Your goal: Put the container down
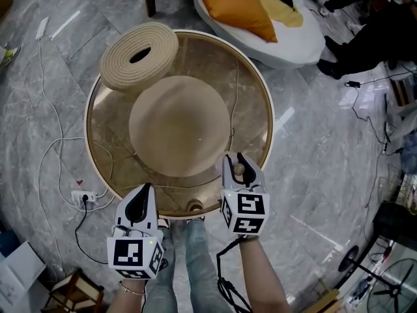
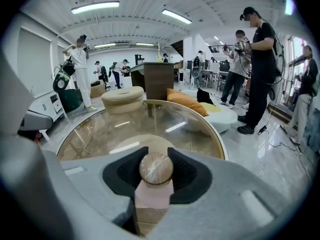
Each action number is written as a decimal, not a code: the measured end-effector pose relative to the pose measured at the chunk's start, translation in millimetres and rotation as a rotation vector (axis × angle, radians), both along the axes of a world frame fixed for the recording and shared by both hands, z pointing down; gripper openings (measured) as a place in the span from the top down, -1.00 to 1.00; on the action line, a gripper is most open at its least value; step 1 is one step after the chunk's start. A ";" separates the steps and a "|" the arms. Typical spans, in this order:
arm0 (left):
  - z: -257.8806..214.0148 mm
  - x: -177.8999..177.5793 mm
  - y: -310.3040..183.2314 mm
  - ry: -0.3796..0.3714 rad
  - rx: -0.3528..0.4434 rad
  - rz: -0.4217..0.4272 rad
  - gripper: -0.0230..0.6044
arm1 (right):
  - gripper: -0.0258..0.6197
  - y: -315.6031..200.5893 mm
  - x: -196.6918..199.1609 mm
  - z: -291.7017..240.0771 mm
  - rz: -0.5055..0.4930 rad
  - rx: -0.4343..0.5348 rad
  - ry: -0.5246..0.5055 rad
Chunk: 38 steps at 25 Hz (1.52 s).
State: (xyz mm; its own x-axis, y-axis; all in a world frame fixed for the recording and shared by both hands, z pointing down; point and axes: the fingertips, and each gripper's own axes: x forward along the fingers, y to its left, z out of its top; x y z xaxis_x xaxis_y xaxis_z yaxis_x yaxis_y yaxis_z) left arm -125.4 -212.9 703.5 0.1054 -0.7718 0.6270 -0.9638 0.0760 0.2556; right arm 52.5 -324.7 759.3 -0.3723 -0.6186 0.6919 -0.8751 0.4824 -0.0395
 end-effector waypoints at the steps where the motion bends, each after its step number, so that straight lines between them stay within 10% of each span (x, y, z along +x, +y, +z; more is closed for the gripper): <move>1: -0.4 -1.0 0.5 0.000 0.001 0.001 0.92 | 0.55 0.2 -0.5 0.4 -0.005 -0.001 -0.005; 22: -36.8 -9.8 5.6 0.008 0.045 0.044 0.92 | 0.35 11.0 -0.3 -50.5 0.029 0.078 0.019; 38: -181.6 6.8 17.9 0.023 0.134 0.054 0.92 | 0.54 87.3 40.9 -216.2 0.147 0.096 -0.121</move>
